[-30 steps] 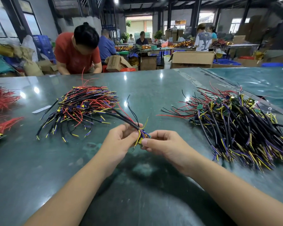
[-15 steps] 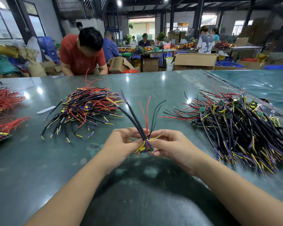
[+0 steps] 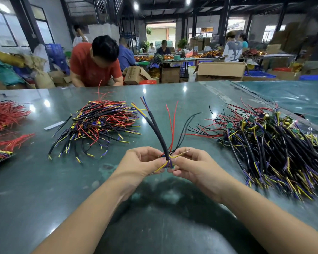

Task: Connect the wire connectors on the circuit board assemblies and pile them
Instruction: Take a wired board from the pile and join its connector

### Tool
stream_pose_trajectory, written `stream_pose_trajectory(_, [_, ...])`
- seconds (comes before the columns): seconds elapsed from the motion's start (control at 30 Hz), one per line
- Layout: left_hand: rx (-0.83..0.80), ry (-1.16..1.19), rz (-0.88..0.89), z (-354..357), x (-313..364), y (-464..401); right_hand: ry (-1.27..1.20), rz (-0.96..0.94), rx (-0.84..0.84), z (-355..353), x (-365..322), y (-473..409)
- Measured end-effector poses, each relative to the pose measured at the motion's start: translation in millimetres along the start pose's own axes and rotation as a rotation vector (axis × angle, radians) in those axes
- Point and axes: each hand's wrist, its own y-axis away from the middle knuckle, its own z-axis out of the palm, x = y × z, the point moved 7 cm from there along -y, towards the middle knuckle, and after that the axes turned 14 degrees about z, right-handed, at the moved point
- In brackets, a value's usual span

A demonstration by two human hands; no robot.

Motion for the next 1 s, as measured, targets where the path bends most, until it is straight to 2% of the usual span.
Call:
stream_pose_trajectory(0.27, [-0.079, 0.056, 0.013, 5, 3, 1, 0.041, -0.047, -0.025, 3, -5, 4])
stream_pose_trajectory(0.43, [0.003, 0.04, -0.033, 1, -1, 1, 0.083, -0.031, 0.029, 1, -1, 0])
stream_pose_trajectory(0.6, [-0.025, 0.044, -0.064, 2, -5, 2, 0.076, 0.031, -0.008, -2, 3, 1])
stream_pose_trajectory(0.9, [-0.029, 0.153, -0.141, 7, -13, 3, 0.223, -0.051, -0.042, -1, -5, 2])
stream_pose_trajectory(1.0, [0.003, 0.175, -0.14, 7, -16, 3, 0.19, -0.04, -0.001, -3, -2, 0])
